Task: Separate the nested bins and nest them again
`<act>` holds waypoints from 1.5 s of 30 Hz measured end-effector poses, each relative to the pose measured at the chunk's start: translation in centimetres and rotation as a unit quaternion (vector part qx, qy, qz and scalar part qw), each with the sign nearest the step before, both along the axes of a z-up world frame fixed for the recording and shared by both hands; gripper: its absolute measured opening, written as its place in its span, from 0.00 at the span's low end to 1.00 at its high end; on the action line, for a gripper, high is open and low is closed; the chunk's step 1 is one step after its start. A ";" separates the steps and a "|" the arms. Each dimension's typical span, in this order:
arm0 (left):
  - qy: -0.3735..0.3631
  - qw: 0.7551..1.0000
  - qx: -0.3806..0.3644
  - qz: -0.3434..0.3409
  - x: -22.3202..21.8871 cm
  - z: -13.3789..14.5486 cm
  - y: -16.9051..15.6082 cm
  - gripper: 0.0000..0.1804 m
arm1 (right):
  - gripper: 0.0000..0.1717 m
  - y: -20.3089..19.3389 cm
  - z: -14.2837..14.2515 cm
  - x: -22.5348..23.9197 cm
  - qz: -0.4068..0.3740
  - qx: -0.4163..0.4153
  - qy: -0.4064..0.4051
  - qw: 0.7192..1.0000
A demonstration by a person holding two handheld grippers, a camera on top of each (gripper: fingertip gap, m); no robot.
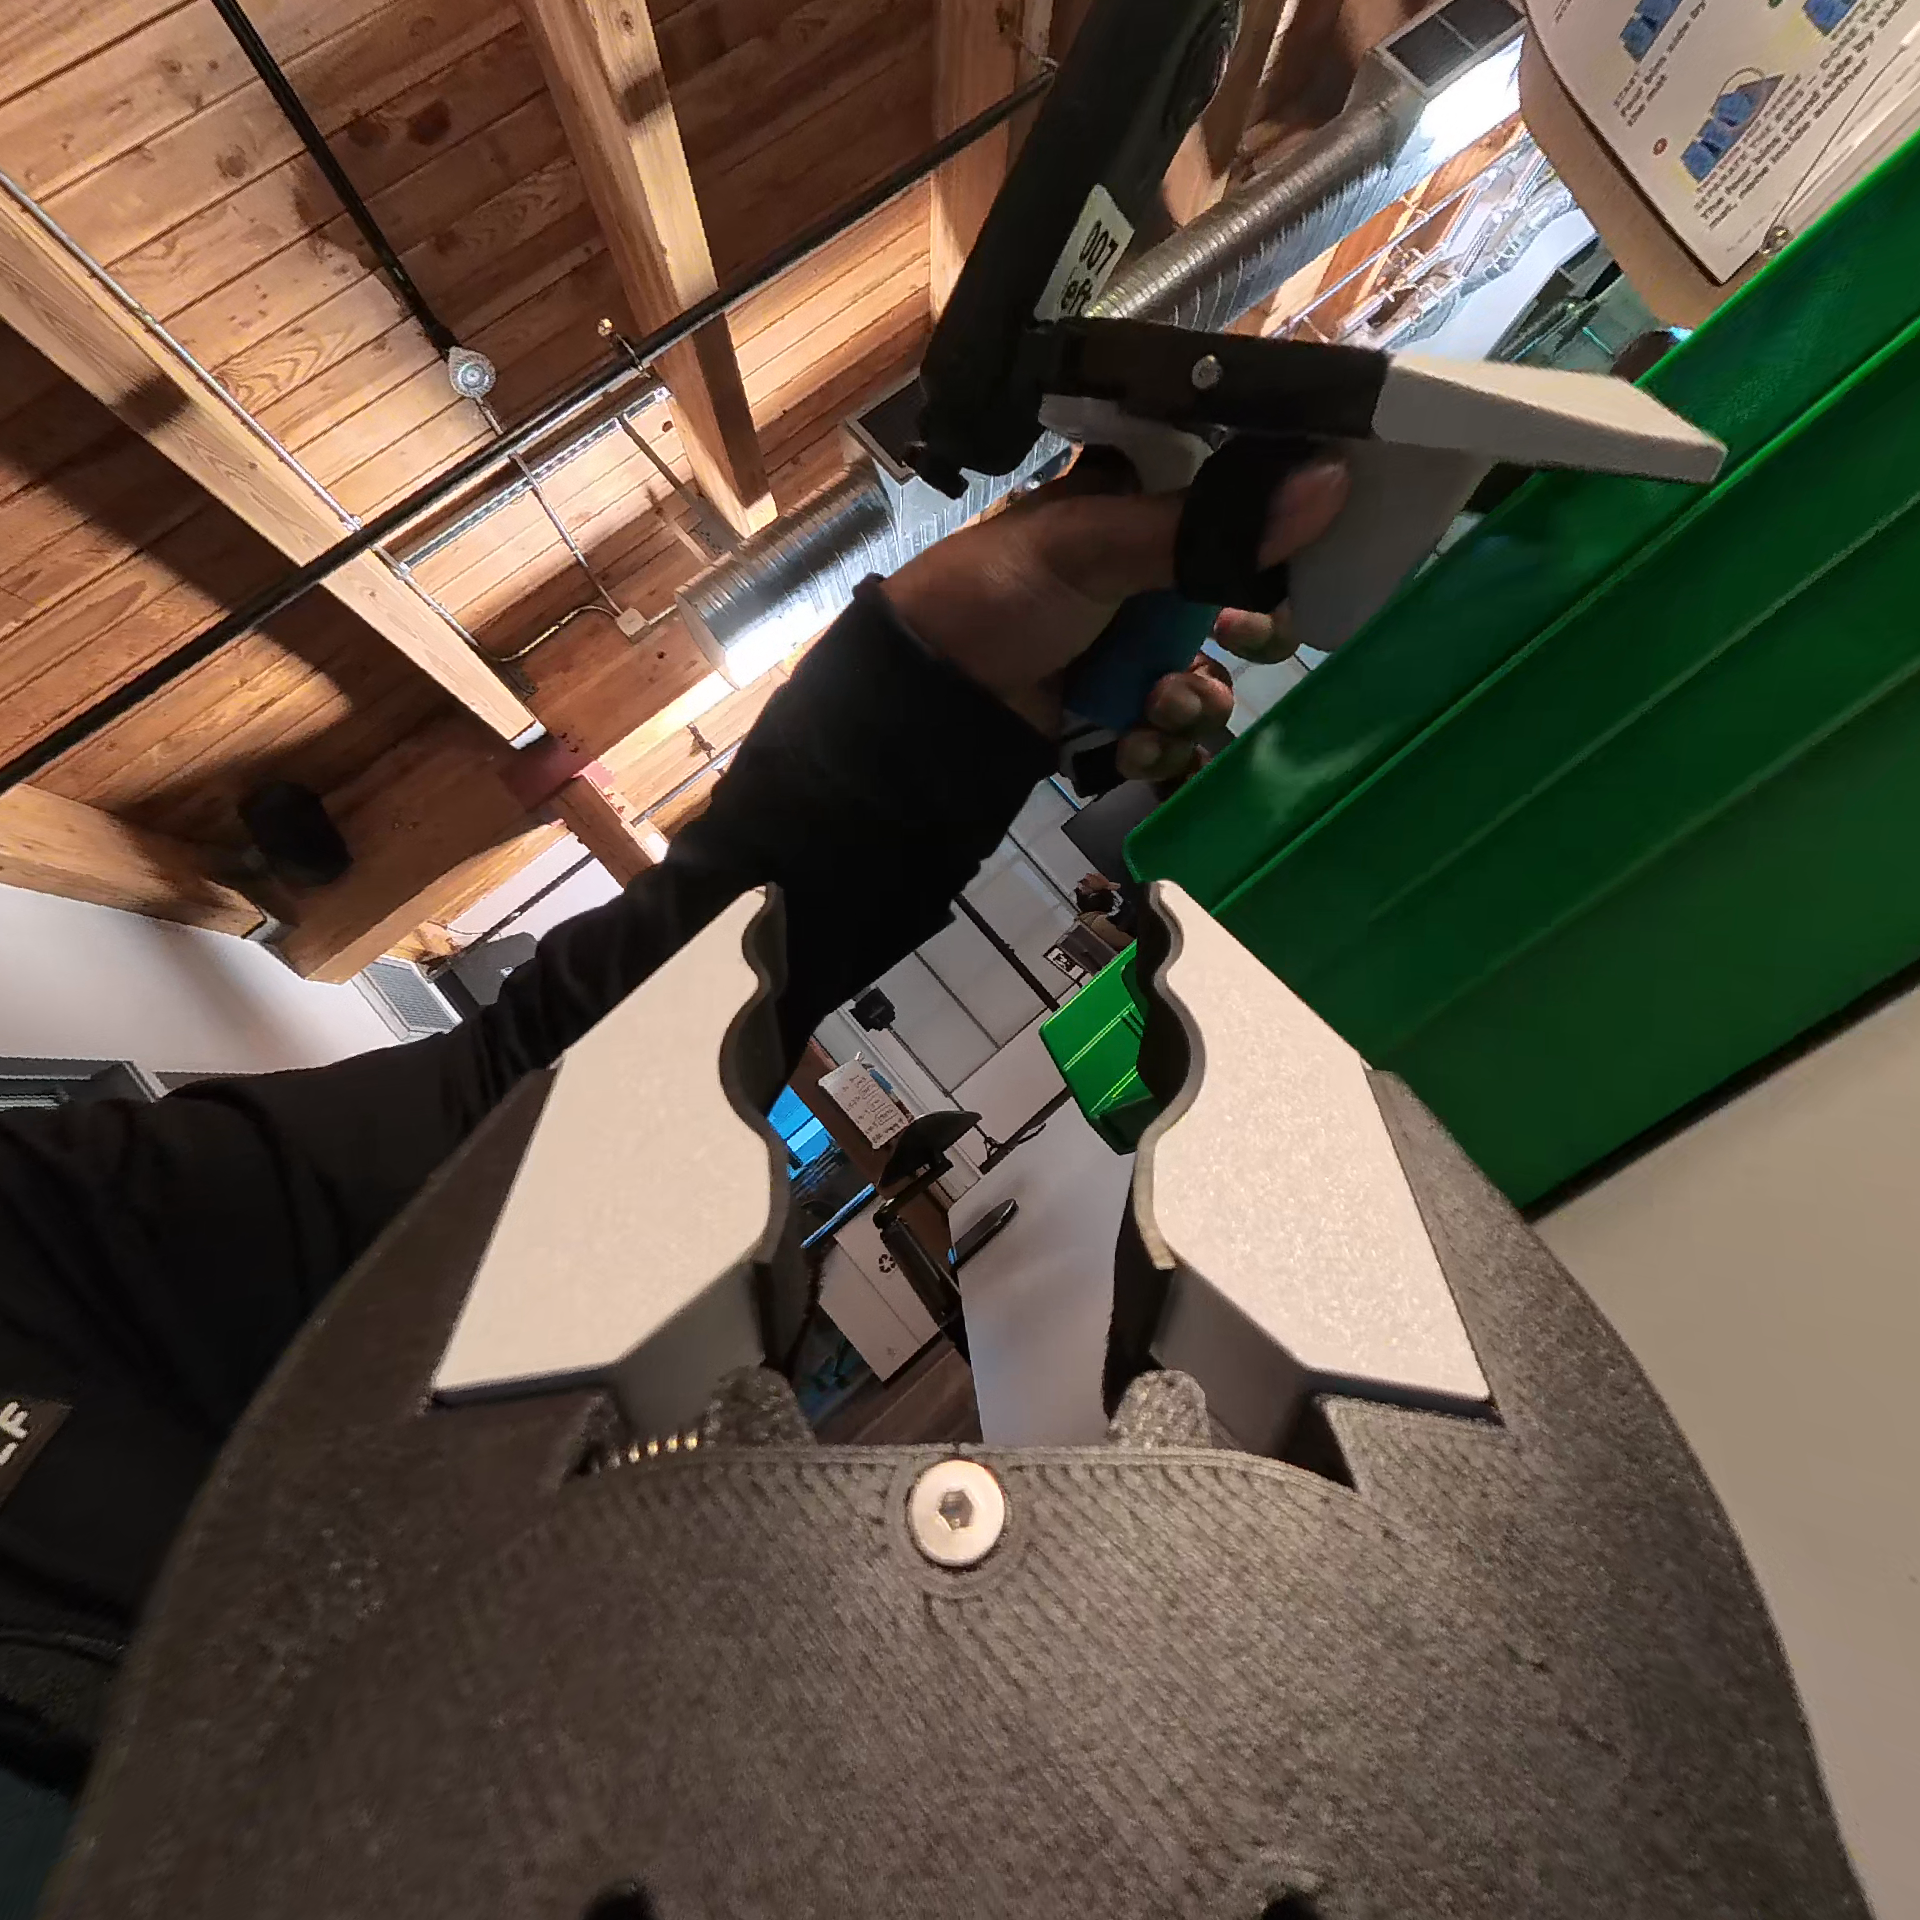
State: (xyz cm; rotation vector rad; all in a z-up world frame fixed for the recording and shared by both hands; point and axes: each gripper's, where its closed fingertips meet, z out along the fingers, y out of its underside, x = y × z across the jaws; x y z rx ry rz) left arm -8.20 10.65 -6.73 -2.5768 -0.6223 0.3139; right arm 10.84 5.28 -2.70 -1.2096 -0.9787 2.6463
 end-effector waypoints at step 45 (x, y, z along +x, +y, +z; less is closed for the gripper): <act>0.060 0.988 0.131 0.061 -3.1 17.6 -10.2 0.55 | 0.39 0.0 0.1 0.2 0.012 -0.009 0.002 1.000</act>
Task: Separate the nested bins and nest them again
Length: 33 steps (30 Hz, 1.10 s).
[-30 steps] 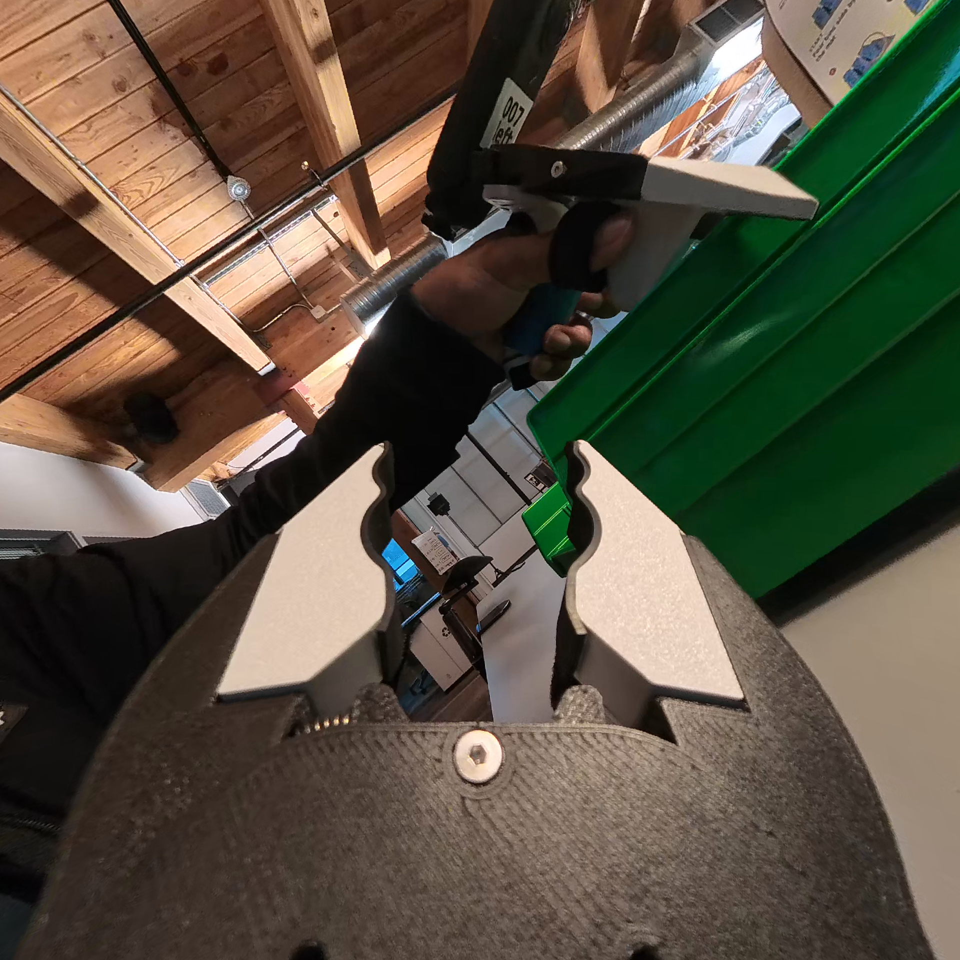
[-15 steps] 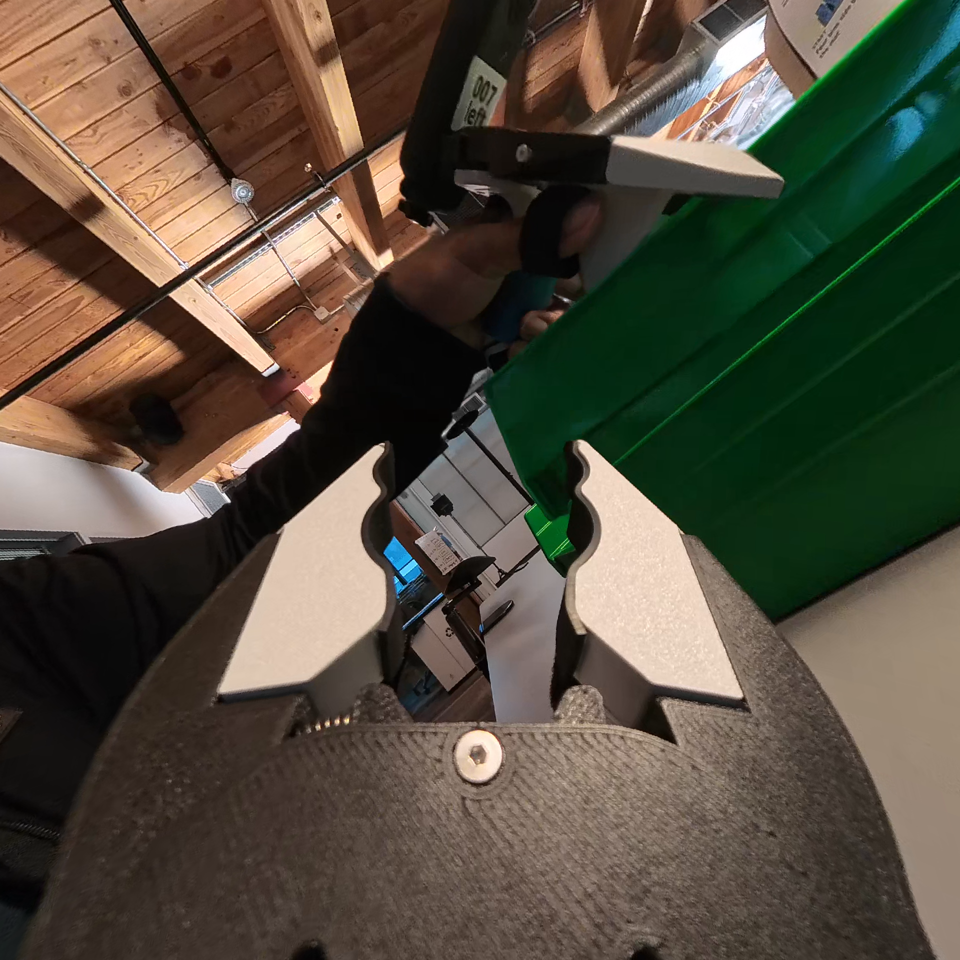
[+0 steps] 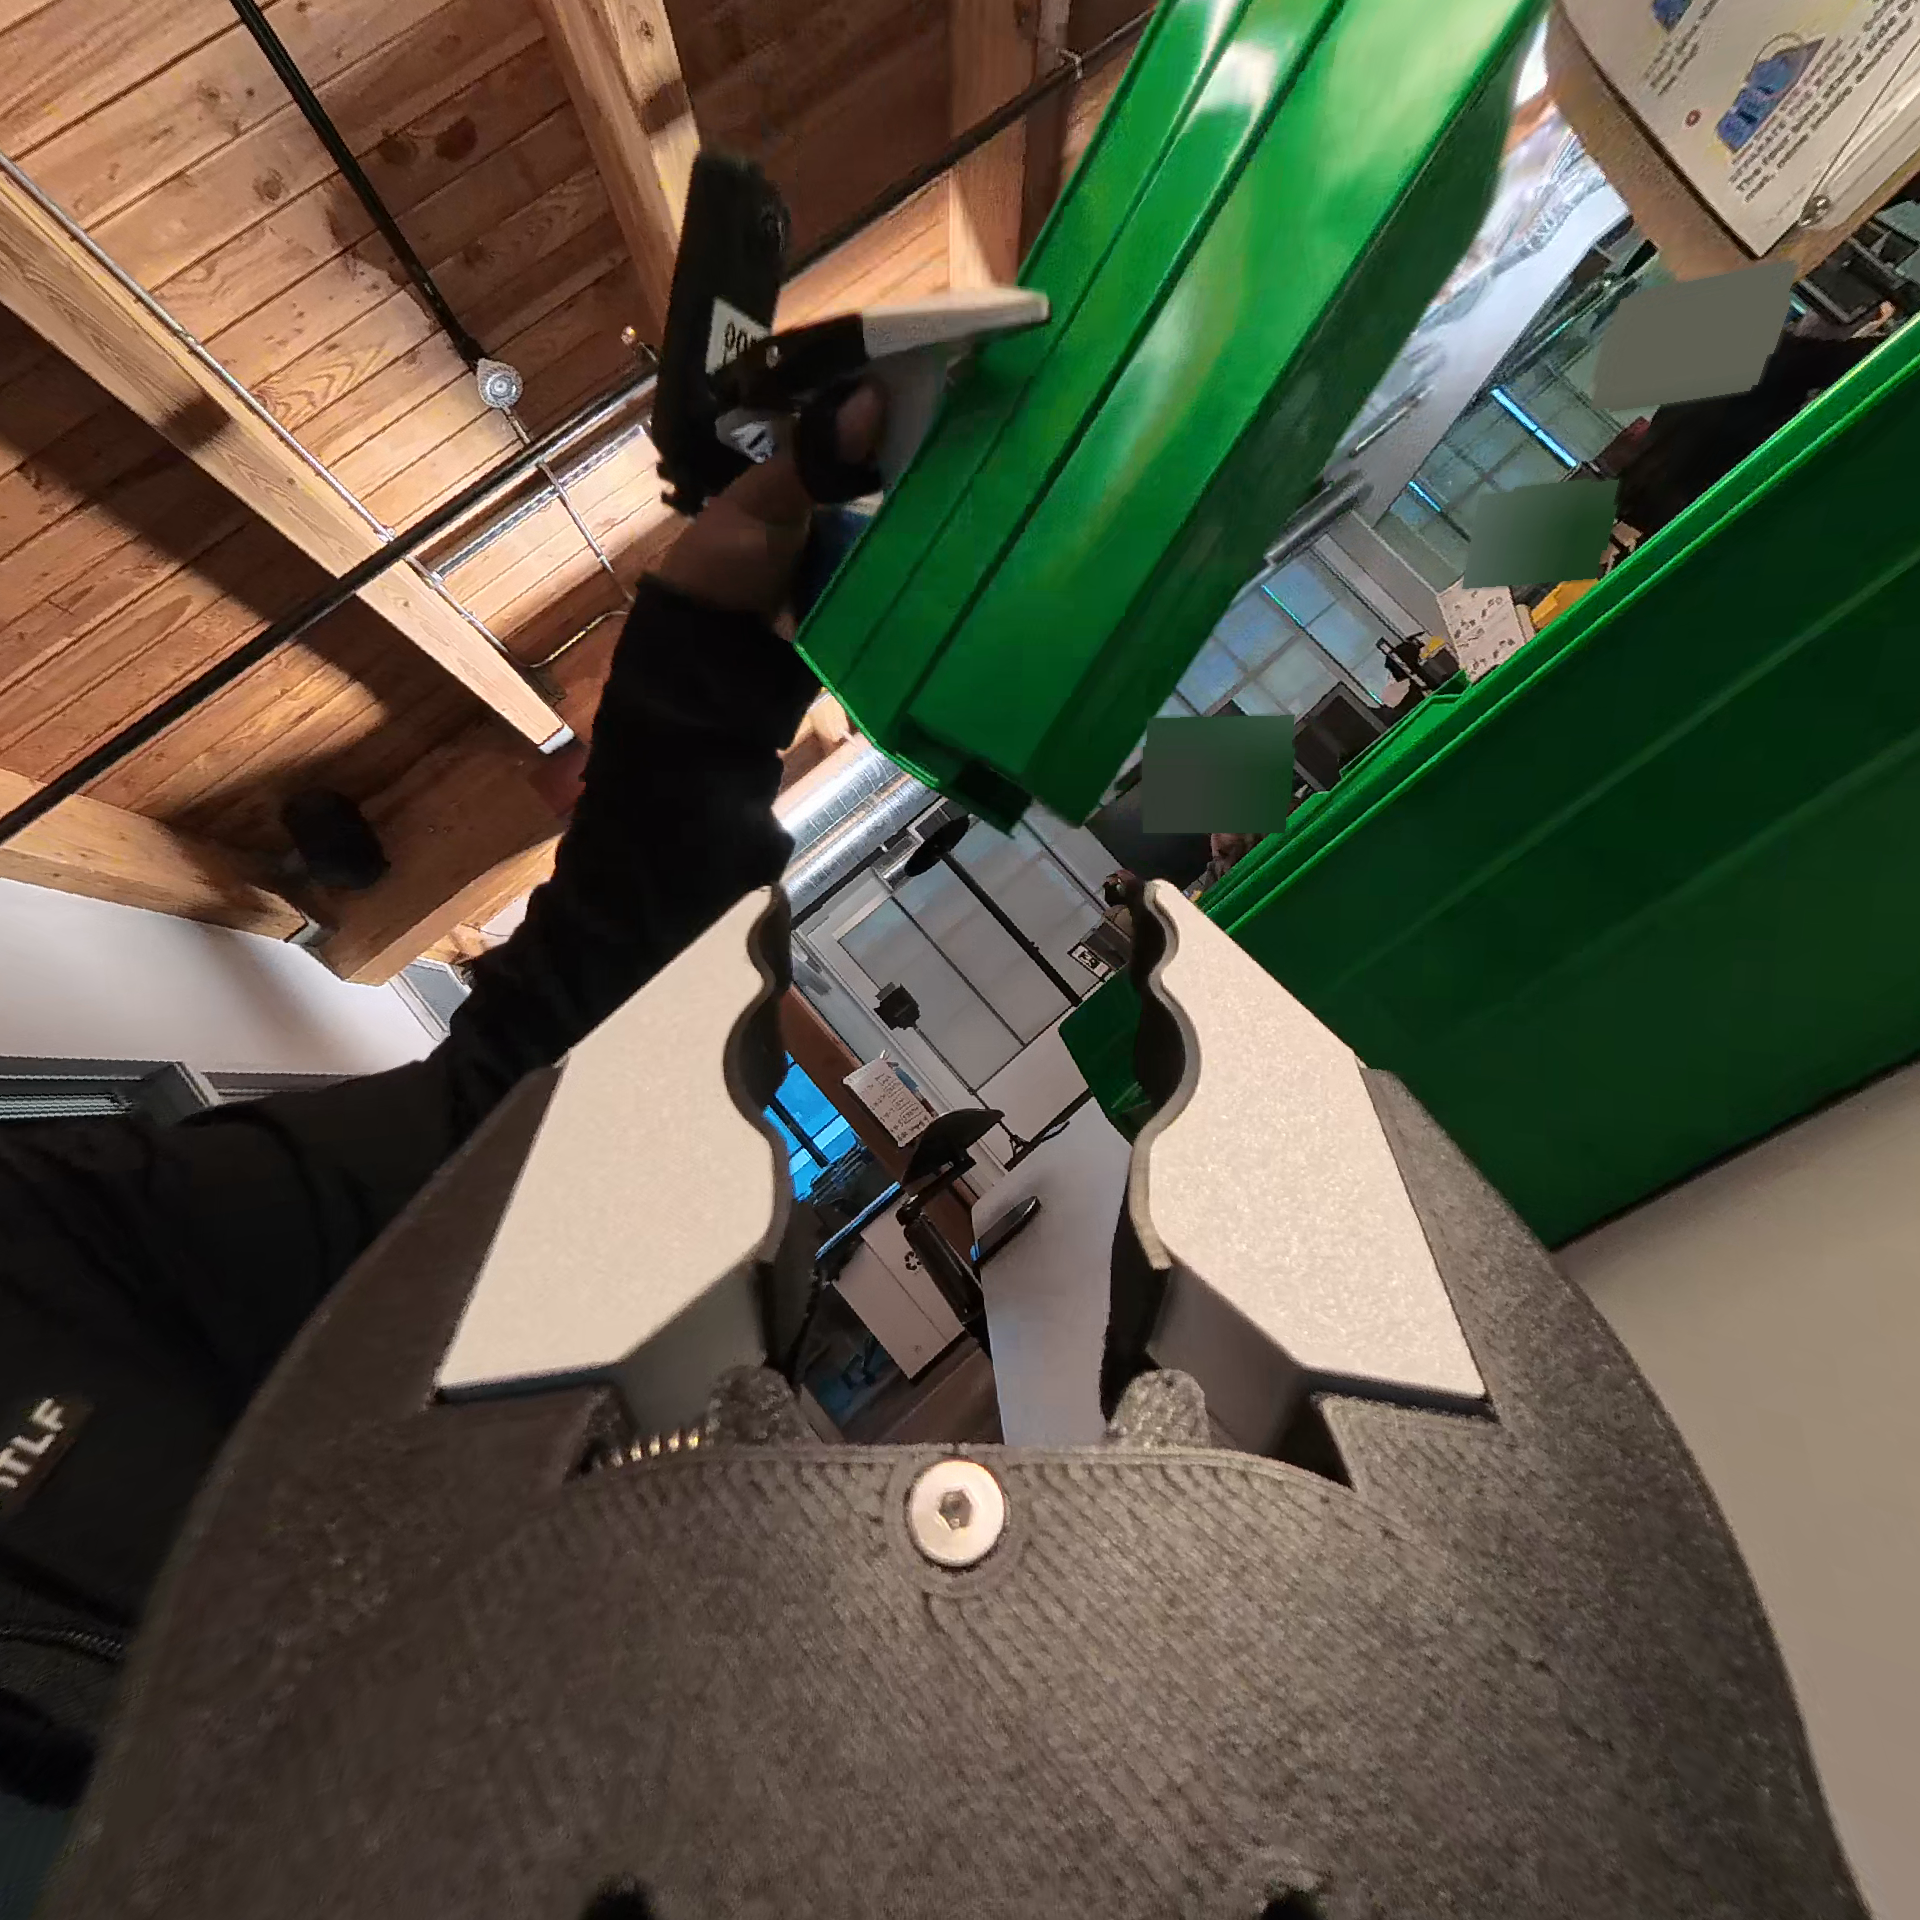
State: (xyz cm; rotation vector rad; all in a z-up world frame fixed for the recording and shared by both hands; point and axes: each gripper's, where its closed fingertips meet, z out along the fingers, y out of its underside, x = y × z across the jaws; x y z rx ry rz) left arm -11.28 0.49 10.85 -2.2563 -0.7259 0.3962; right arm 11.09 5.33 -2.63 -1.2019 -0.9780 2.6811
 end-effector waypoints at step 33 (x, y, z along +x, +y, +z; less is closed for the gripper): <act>0.028 0.970 0.106 0.218 -8.0 -15.8 -26.0 0.66 | 0.52 -2.7 -7.9 -4.8 -0.090 0.305 -0.221 0.922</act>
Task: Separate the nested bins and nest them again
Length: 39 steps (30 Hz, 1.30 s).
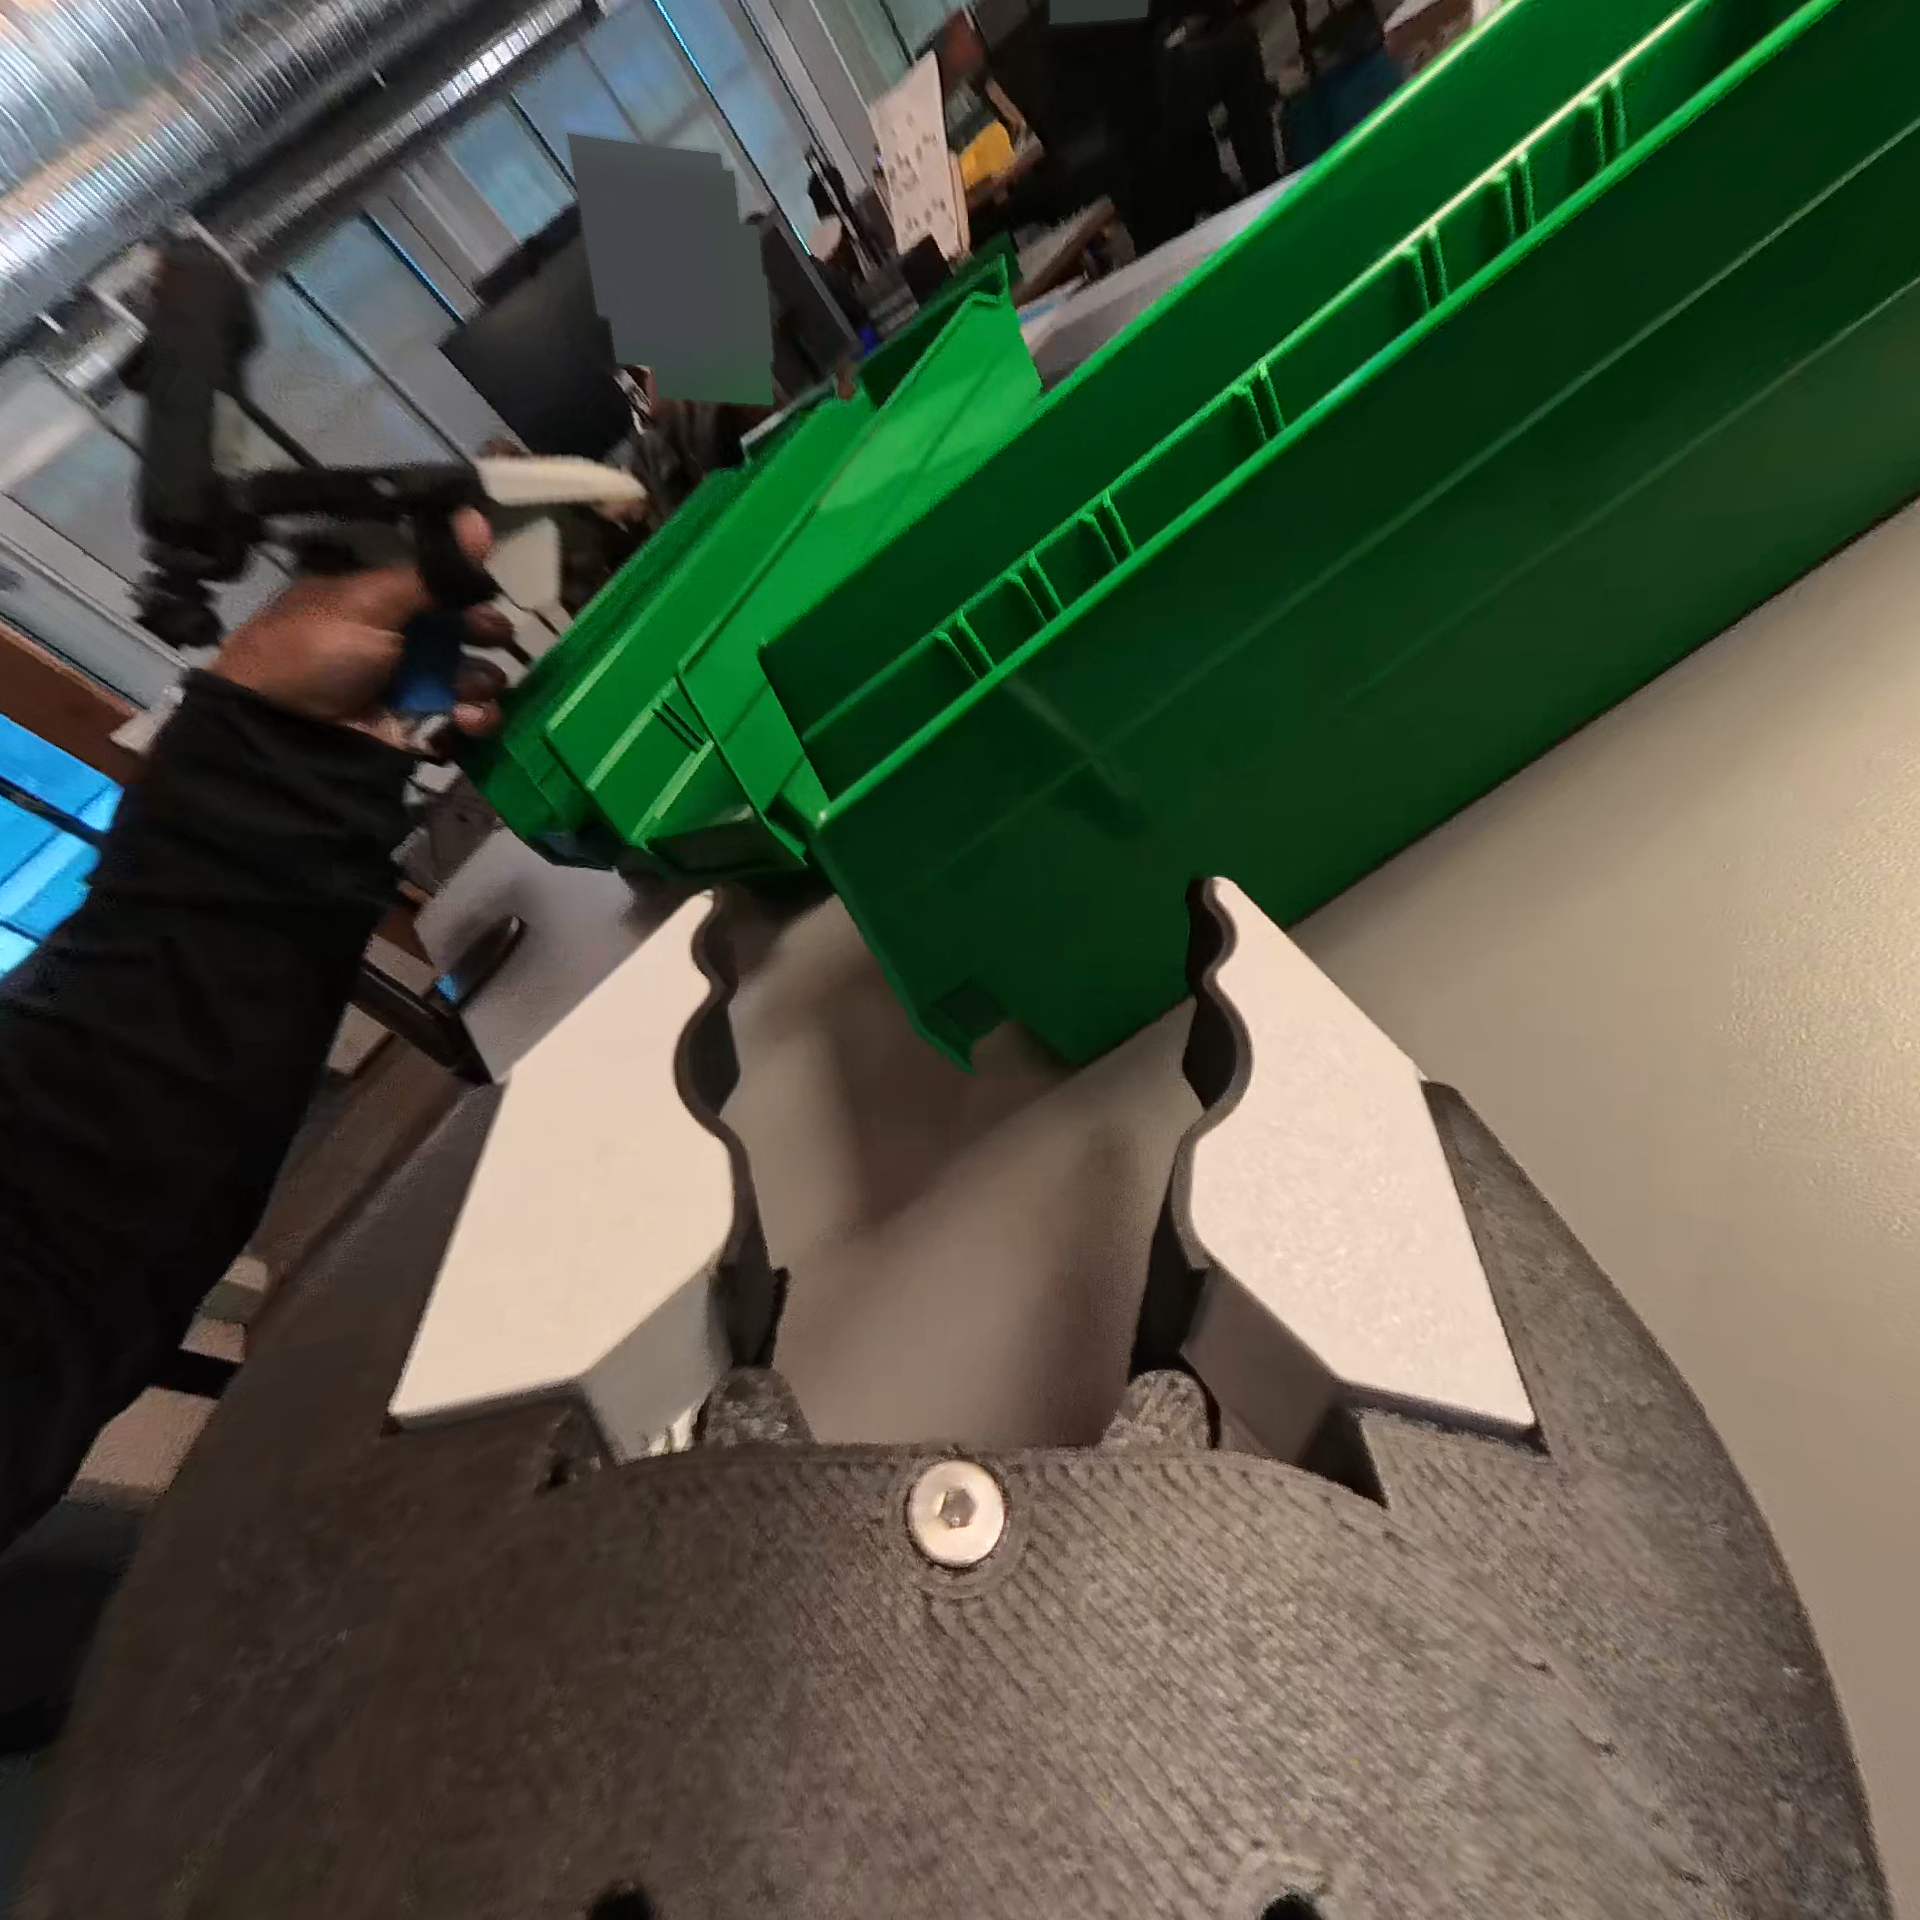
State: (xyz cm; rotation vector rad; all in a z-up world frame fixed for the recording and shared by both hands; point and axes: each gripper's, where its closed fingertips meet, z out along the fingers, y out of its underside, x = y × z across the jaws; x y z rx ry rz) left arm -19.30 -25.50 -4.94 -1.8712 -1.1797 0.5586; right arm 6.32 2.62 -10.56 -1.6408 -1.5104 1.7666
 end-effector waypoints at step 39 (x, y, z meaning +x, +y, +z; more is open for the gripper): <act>0.077 0.981 0.127 -0.122 12.8 -5.8 11.8 0.09 | 0.08 9.2 -1.5 -1.8 -0.133 0.132 -0.060 0.980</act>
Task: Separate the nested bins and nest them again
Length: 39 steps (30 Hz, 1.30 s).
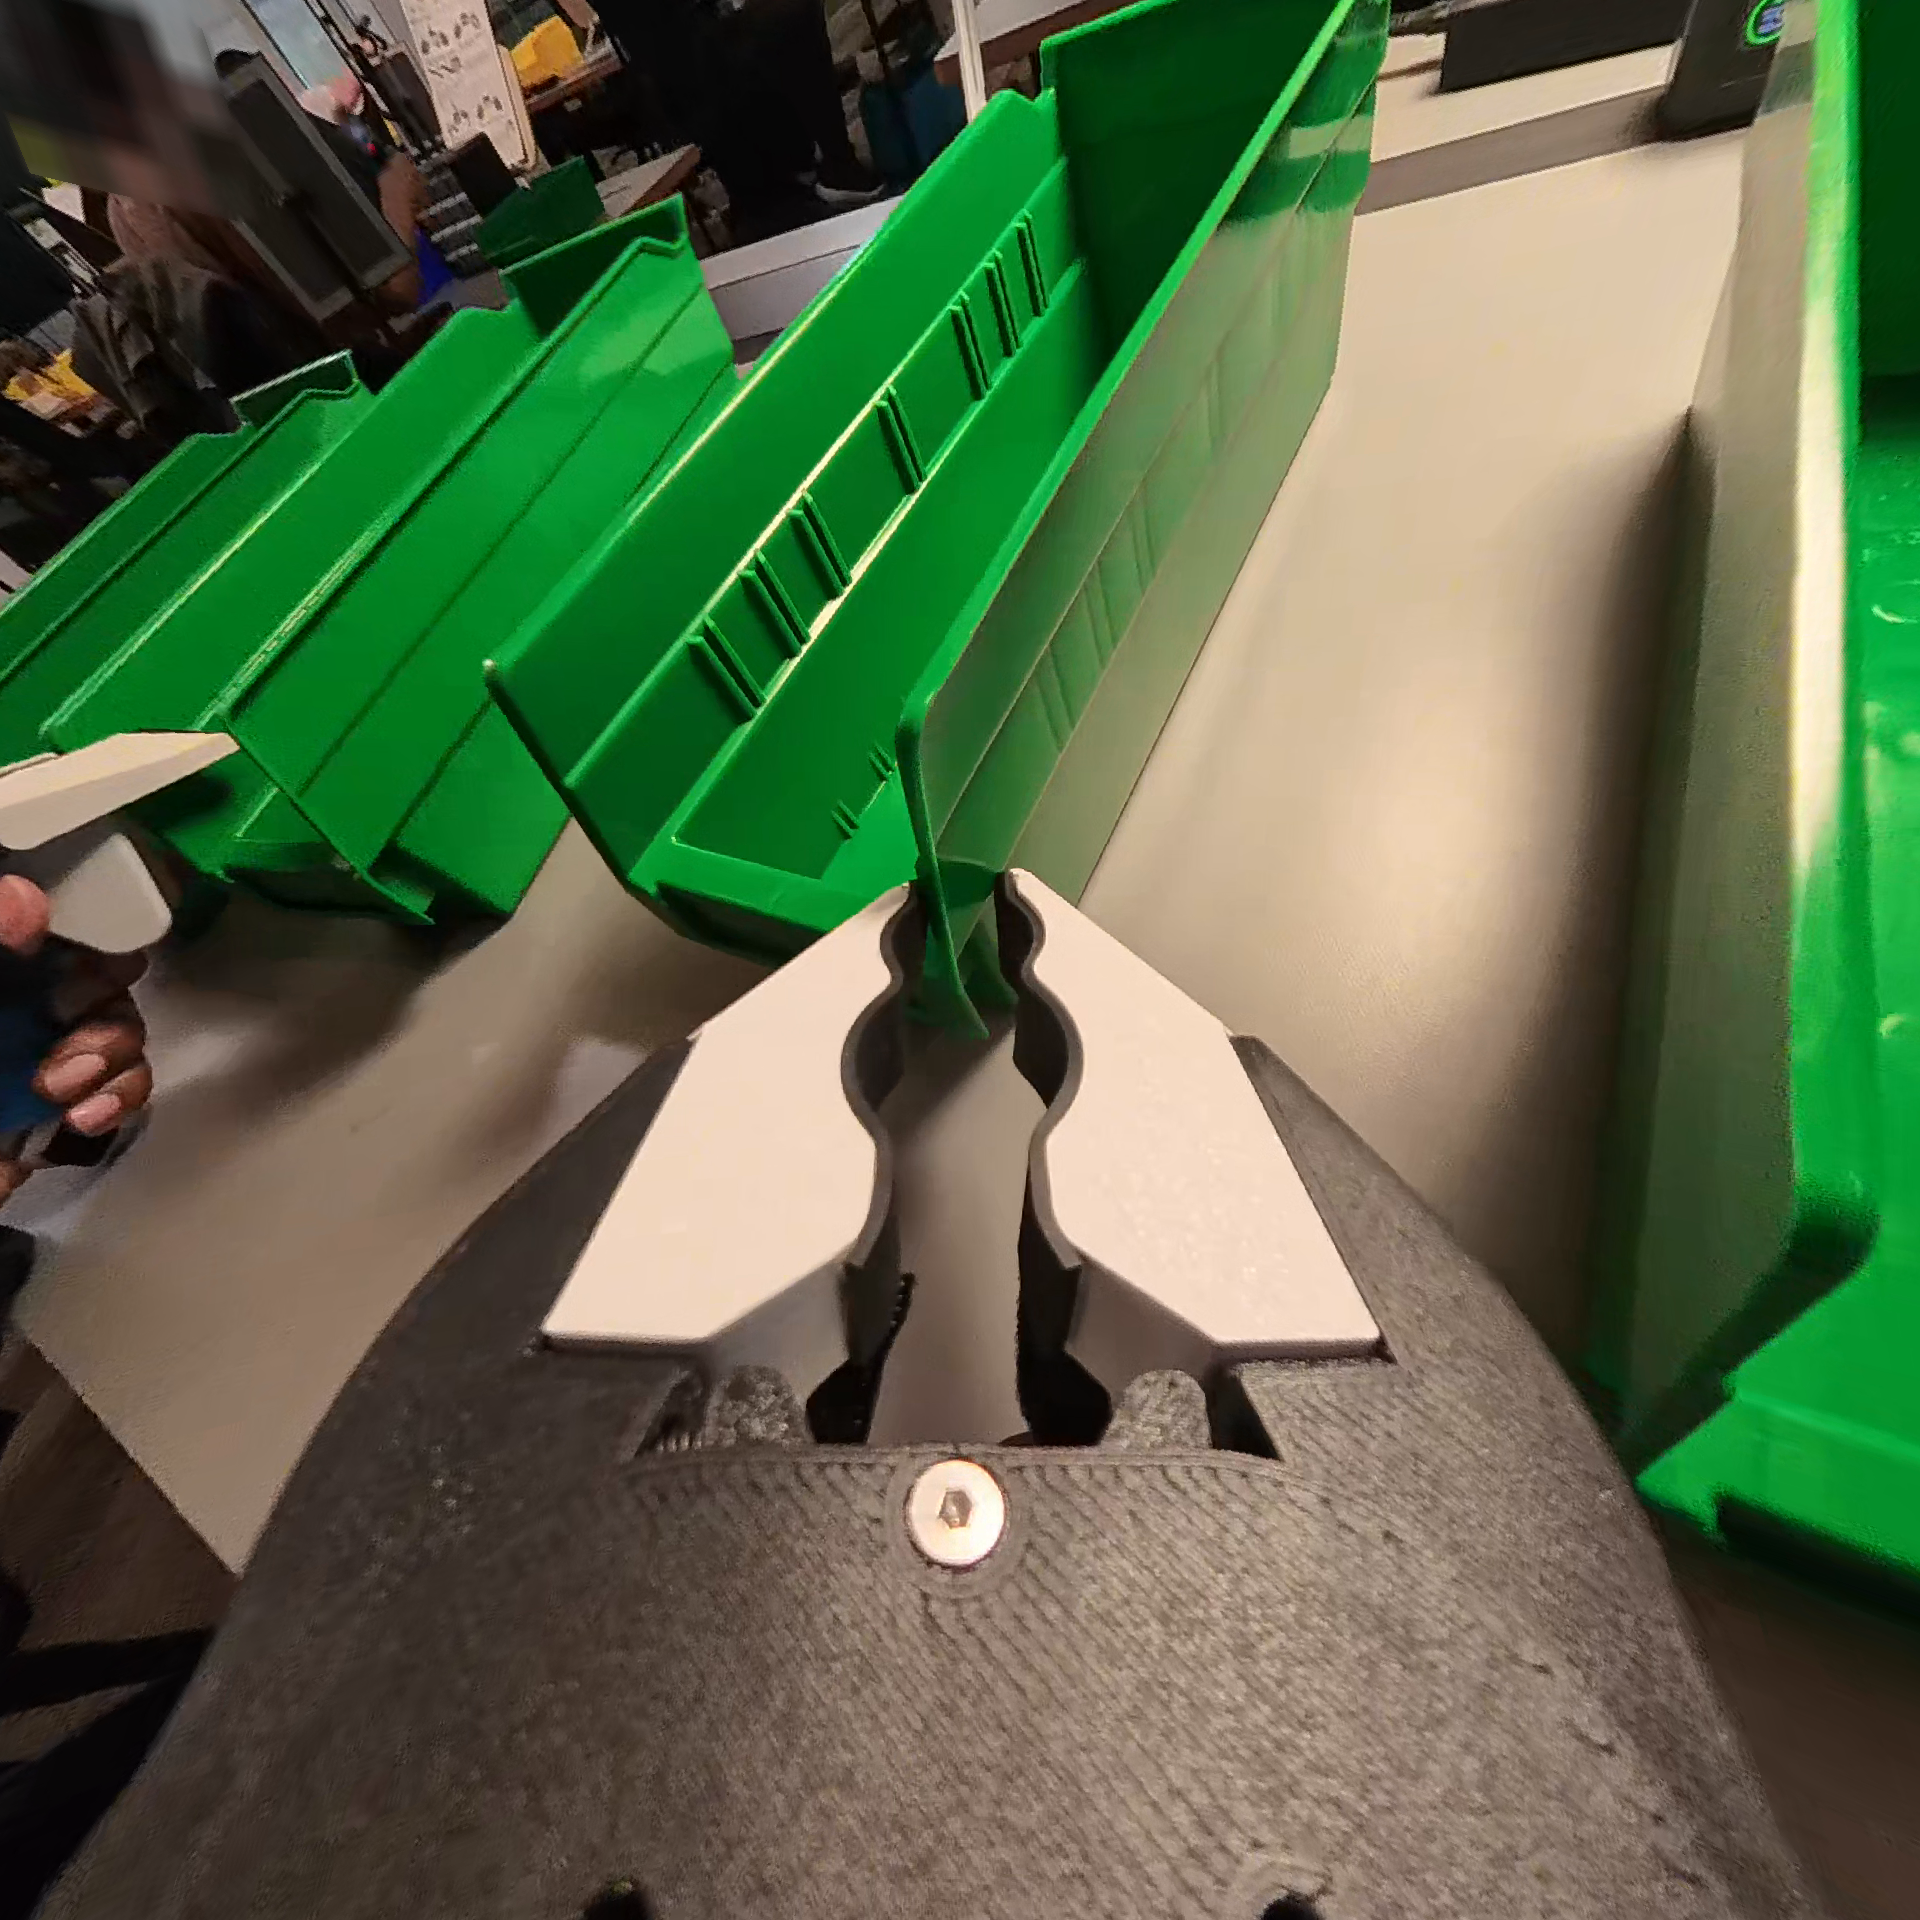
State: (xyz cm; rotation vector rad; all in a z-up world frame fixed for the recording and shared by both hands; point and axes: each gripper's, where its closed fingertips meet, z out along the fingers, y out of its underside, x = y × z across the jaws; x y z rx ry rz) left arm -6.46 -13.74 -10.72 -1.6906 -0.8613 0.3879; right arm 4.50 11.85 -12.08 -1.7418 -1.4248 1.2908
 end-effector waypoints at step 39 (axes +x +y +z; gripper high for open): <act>0.059 0.982 -0.090 0.155 -0.7 0.2 -11.7 0.20 | 0.07 8.1 2.4 6.2 -0.103 0.105 0.030 0.989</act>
